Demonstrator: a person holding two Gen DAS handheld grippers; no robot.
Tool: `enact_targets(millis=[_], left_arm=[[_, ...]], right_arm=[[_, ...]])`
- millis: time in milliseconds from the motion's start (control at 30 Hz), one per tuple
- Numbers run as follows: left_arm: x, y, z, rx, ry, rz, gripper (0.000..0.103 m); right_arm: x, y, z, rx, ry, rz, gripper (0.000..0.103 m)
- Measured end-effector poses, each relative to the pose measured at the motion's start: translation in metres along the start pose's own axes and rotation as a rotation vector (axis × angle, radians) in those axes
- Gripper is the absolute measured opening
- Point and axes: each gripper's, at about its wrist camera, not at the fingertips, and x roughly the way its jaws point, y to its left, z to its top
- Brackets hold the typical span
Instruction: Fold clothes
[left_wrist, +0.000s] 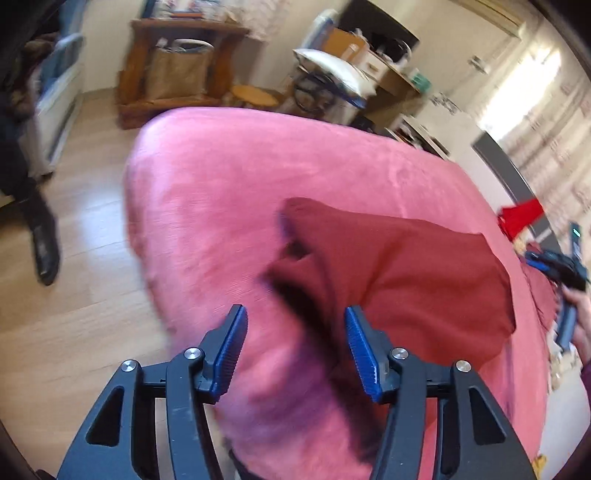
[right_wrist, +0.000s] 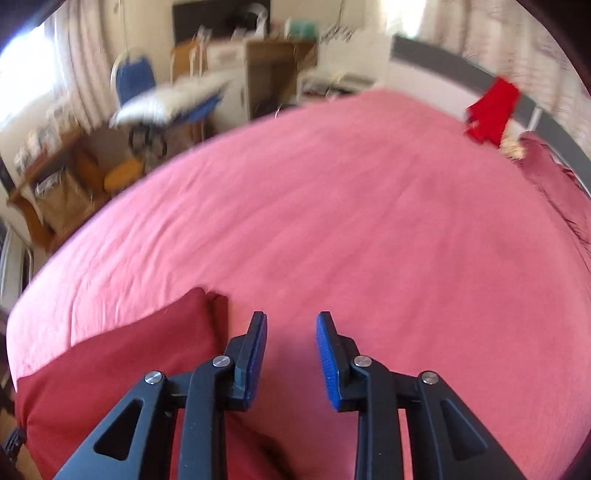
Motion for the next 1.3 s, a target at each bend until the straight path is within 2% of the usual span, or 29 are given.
enact_targets(millis=[33, 67, 133, 200, 267, 333, 467, 533, 633, 700, 733, 767, 800, 833, 900, 967, 1033, 1100, 1200, 1300], left_arm=[[-0.008, -0.001, -0.008, 0.008, -0.024, 0.007, 0.057], [-0.012, -0.008, -0.016, 0.037, -0.027, -0.023, 0.057], [-0.01, -0.029, -0.032, 0.121, 0.03, -0.093, 0.057], [-0.001, -0.053, -0.052, 0.216, 0.107, -0.154, 0.057], [0.005, -0.071, -0.067, 0.293, 0.142, -0.164, 0.057], [0.011, -0.085, -0.08, 0.353, 0.167, -0.162, 0.057], [0.027, -0.084, -0.082, 0.304, 0.174, -0.14, 0.057], [0.026, -0.079, -0.078, 0.254, 0.156, -0.154, 0.058], [0.028, -0.079, -0.075, 0.228, 0.129, -0.172, 0.058], [0.031, -0.083, -0.076, 0.261, 0.115, -0.18, 0.058], [0.034, -0.087, -0.076, 0.285, 0.116, -0.178, 0.055], [0.036, -0.09, -0.077, 0.312, 0.123, -0.174, 0.048], [0.036, -0.091, -0.079, 0.334, 0.134, -0.166, 0.034], [0.037, -0.09, -0.078, 0.348, 0.149, -0.167, 0.027], [0.034, -0.082, -0.075, 0.337, 0.182, -0.224, 0.014], [0.027, -0.073, -0.07, 0.315, 0.215, -0.266, 0.012], [0.022, -0.066, -0.067, 0.305, 0.242, -0.295, 0.011], [0.022, -0.065, -0.069, 0.334, 0.257, -0.289, 0.01], [0.023, -0.066, -0.076, 0.385, 0.271, -0.264, 0.01], [0.015, -0.055, -0.072, 0.35, 0.266, -0.283, 0.012]], right_arm=[[-0.011, -0.001, -0.011, -0.022, -0.015, 0.055, 0.03], [-0.02, -0.001, -0.024, -0.043, -0.023, 0.107, 0.029], [-0.031, 0.001, -0.059, -0.059, 0.013, 0.189, 0.029], [-0.031, 0.002, -0.091, -0.054, 0.058, 0.215, 0.029], [-0.023, -0.004, -0.118, -0.017, 0.098, 0.195, 0.029], [-0.013, -0.026, -0.137, 0.139, 0.127, 0.219, 0.029], [0.011, -0.078, -0.168, 0.578, 0.151, 0.379, 0.032], [0.019, -0.09, -0.176, 0.685, 0.139, 0.449, 0.032], [0.024, -0.093, -0.177, 0.73, 0.12, 0.496, 0.032], [0.026, -0.092, -0.176, 0.741, 0.12, 0.505, 0.033], [0.027, -0.091, -0.175, 0.745, 0.121, 0.514, 0.03], [0.028, -0.089, -0.173, 0.736, 0.128, 0.524, 0.025], [0.029, -0.087, -0.17, 0.716, 0.141, 0.532, 0.015], [0.029, -0.085, -0.167, 0.696, 0.153, 0.54, 0.01], [0.028, -0.08, -0.161, 0.652, 0.178, 0.54, 0.009], [0.019, -0.084, -0.156, 0.658, 0.178, 0.517, 0.008], [0.007, -0.094, -0.15, 0.663, 0.133, 0.473, 0.008], [-0.003, -0.103, -0.145, 0.65, 0.098, 0.426, 0.008], [0.012, -0.095, -0.154, 0.632, 0.158, 0.365, 0.008], [0.024, -0.094, -0.155, 0.636, 0.165, 0.363, 0.015]])
